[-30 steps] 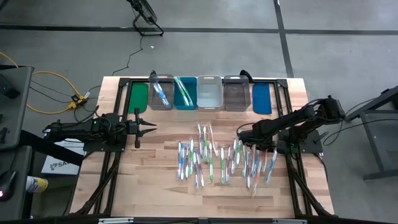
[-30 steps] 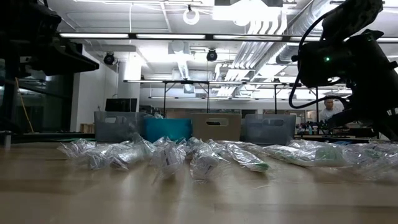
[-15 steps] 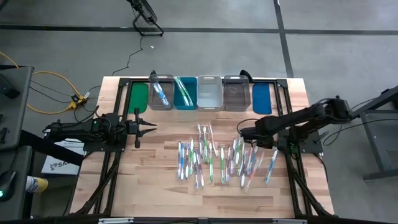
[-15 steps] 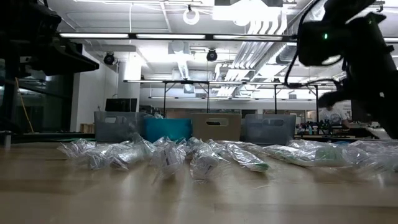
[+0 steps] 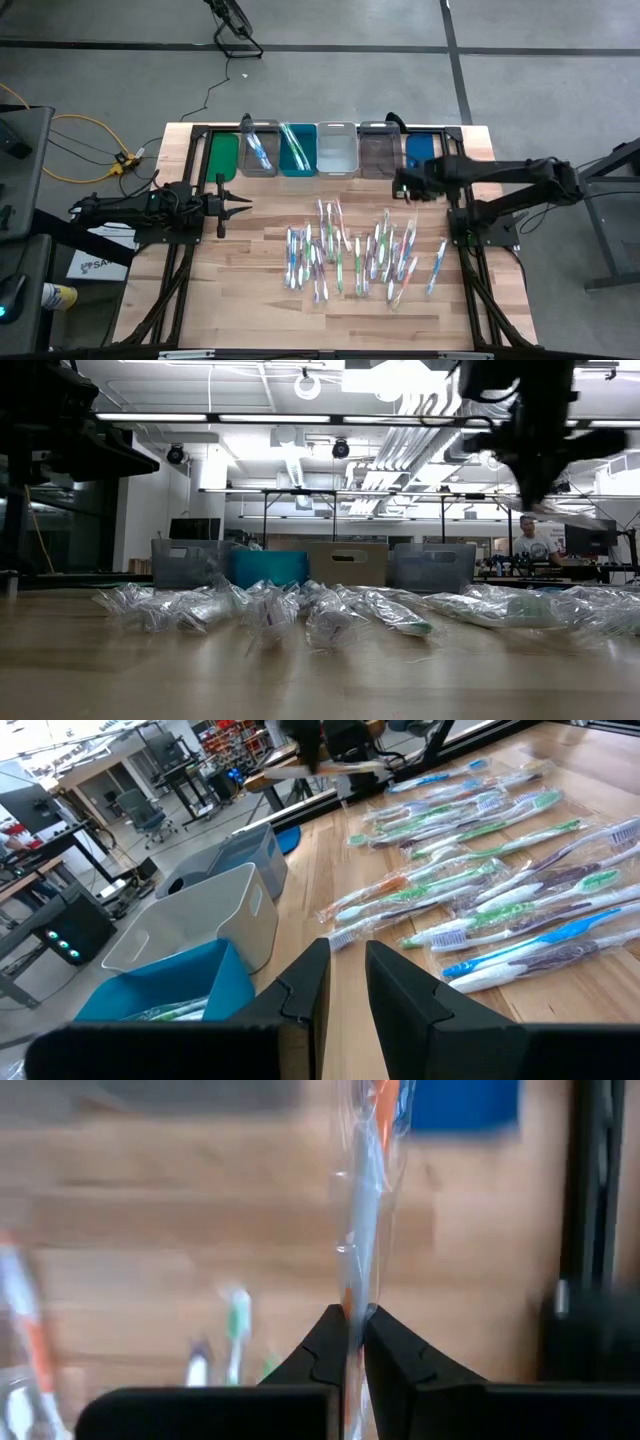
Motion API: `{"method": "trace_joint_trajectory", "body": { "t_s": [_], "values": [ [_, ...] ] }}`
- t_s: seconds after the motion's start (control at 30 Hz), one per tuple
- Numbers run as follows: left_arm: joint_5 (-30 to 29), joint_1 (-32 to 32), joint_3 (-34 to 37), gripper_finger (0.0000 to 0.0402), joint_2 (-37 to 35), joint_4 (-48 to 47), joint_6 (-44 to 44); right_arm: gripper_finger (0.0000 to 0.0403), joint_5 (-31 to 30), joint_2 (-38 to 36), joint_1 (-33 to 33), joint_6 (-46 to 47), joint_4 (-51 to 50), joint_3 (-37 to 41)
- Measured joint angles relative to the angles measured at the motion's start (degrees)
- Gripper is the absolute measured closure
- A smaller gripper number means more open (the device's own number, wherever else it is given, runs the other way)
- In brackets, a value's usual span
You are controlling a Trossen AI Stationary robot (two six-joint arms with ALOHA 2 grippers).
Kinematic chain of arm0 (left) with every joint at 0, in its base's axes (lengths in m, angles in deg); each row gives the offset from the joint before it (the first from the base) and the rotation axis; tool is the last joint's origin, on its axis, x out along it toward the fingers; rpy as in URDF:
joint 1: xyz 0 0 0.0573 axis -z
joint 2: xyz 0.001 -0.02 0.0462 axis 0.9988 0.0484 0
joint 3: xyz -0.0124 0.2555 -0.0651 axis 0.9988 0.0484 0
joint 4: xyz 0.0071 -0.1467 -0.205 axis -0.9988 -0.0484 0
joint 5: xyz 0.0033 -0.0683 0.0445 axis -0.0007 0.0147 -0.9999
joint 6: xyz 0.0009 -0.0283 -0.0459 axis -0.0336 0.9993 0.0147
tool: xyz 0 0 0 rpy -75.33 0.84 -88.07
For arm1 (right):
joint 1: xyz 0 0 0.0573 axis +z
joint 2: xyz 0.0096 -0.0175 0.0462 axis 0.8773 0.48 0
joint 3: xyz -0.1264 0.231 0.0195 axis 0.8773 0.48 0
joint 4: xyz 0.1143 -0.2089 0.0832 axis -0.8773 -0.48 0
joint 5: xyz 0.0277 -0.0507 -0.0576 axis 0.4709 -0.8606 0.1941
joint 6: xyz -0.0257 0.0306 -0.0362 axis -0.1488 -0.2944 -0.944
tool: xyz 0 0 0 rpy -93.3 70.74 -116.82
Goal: Pick & Place Toothbrushes
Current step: Put the orange toothbrush into the right black bin
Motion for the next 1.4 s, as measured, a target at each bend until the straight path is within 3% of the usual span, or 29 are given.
{"method": "trace_joint_trajectory", "body": {
  "t_s": [0.27, 0.57, 0.7, 1.0, 1.4],
  "values": [
    [0.0, 0.0, 0.0, 0.0336, 0.0, 0.0, 0.0, 0.0390, 1.1, 0.0, -14.8, -39.5, 15.9, -5.6],
    [0.0, 0.0, 0.0, 0.0336, 0.0, 0.0, 0.0, 0.0390, 7.8, 5.0, -25.2, -62.4, 28.3, -9.7],
    [0.0, 0.0, 0.0, 0.0336, 0.0, 0.0, 0.0, 0.0390, 8.6, 10.8, -28.0, -66.7, 27.7, -14.2],
    [0.0, 0.0, 0.0, 0.0336, 0.0, 0.0, 0.0, 0.0386, 9.7, 25.4, -32.4, -66.6, 21.1, -23.0],
    [0.0, 0.0, 0.0, 0.0336, 0.0, 0.0, 0.0, 0.0384, 11.6, 35.3, -34.1, -62.1, 17.7, -24.2]
  ]
}}
